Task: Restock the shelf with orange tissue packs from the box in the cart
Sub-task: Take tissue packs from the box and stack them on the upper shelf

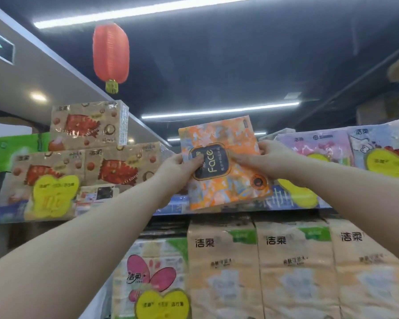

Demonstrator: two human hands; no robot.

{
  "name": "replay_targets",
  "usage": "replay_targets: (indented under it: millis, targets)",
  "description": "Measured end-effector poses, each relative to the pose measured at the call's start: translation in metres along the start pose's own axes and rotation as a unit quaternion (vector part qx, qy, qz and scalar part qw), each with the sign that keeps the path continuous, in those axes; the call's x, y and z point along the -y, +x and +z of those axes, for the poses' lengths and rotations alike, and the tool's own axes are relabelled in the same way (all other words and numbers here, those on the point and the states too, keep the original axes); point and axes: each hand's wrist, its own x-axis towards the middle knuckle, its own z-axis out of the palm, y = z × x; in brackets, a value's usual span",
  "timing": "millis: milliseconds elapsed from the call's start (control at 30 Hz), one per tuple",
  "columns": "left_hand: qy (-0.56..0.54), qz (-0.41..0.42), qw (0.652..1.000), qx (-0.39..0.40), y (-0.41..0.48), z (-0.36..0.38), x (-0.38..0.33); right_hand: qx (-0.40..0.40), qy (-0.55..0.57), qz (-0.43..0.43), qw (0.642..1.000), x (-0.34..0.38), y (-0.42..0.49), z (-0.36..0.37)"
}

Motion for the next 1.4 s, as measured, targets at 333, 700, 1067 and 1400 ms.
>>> replay_targets:
  millis: [333,700,1067,1400]
  targets:
    - [0.007,0.057,0.998,-0.034,0.091,0.016,0.006,-0.014,-0.029,-0.065,0.997,-0.022,0.097,-0.003]
    - [0.069,0.091,0.989,-0.097,0.147,0.028,0.025,0.063,0.049,-0.005,0.997,-0.062,0.167,0.011]
    - [0.135,0.131,0.982,-0.002,0.184,0.020,0.013,-0.039,-0.167,-0.243,0.955,-0.024,0.185,0.011]
    - [0.299,0.202,0.933,-0.001,0.196,0.030,-0.006,0.009,-0.421,-0.243,0.874,0.005,0.195,0.001]
